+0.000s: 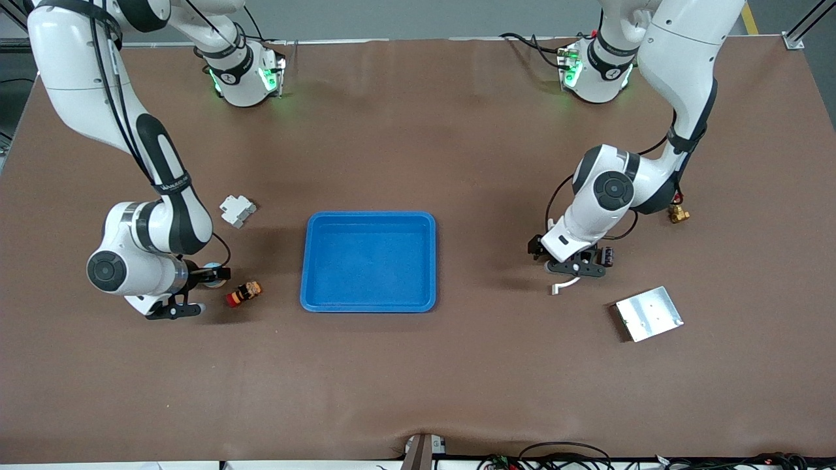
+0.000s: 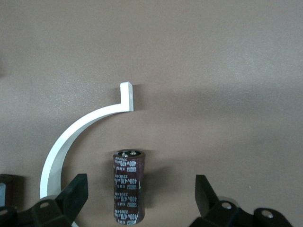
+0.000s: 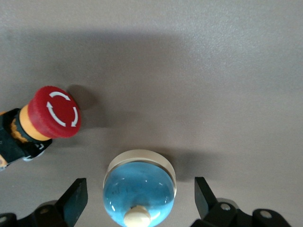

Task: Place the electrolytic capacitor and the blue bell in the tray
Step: 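Grasp the capacitor with the left gripper while the right gripper grasps the bell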

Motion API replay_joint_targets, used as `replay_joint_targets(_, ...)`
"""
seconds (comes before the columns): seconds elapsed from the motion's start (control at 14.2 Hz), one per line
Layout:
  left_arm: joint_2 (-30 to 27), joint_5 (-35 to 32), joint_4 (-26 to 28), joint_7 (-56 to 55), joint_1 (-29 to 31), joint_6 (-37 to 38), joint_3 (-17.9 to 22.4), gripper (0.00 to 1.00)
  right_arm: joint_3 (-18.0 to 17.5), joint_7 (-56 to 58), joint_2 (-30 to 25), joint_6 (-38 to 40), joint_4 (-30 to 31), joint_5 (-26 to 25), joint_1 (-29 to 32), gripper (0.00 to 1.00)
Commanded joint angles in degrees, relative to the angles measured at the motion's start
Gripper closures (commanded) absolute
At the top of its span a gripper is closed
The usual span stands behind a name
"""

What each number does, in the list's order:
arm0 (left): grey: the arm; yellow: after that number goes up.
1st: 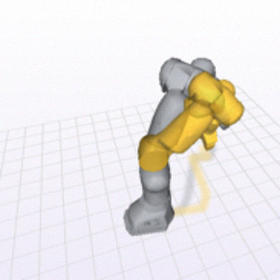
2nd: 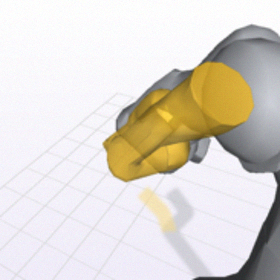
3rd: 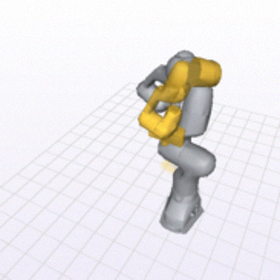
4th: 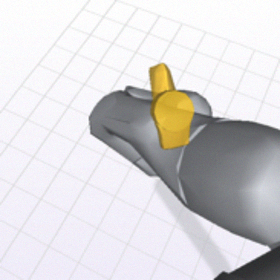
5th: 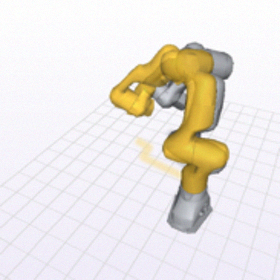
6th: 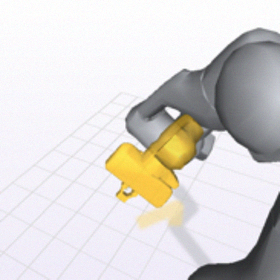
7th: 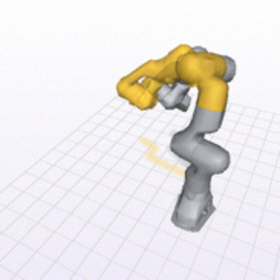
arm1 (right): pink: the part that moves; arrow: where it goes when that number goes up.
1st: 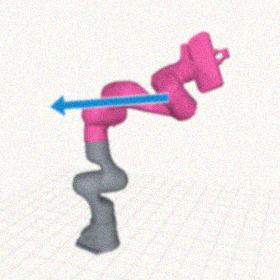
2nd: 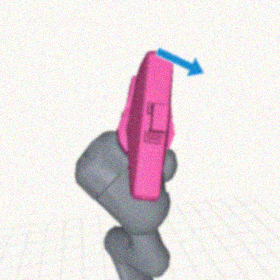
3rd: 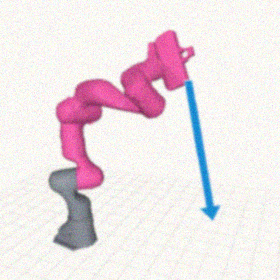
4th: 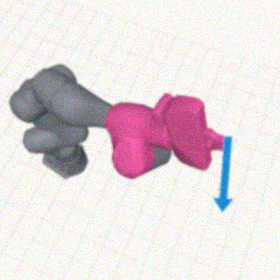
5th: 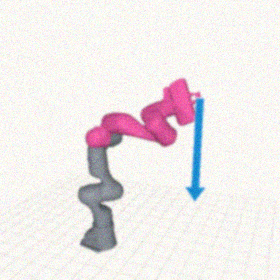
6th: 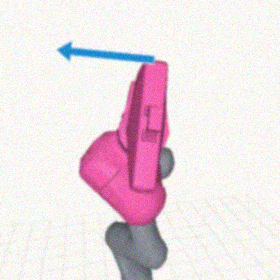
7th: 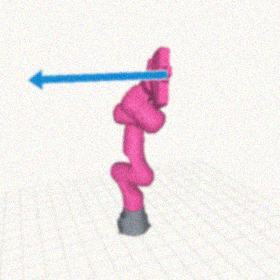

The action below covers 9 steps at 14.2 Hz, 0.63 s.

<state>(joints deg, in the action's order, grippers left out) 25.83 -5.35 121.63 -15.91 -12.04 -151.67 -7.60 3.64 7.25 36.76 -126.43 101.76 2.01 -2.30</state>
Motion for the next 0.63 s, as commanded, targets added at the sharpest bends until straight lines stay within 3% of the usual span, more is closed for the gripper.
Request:
replay_joint_targets(0.0, 0.8, -1.7, 0.0, -1.3, 0.3, -1.5, -0.2, 0.00, -0.1, -0.3, 0.6, -0.8, 0.1, -0.7, 0.5, 0.00)
replay_joint_targets(0.56, 2.3, -1.8, 1.1, -1.2, 0.5, -3.4, -0.1, 0.00, -0.1, -0.4, 0.9, -1.6, 0.1, -0.5, 0.5, 0.03)
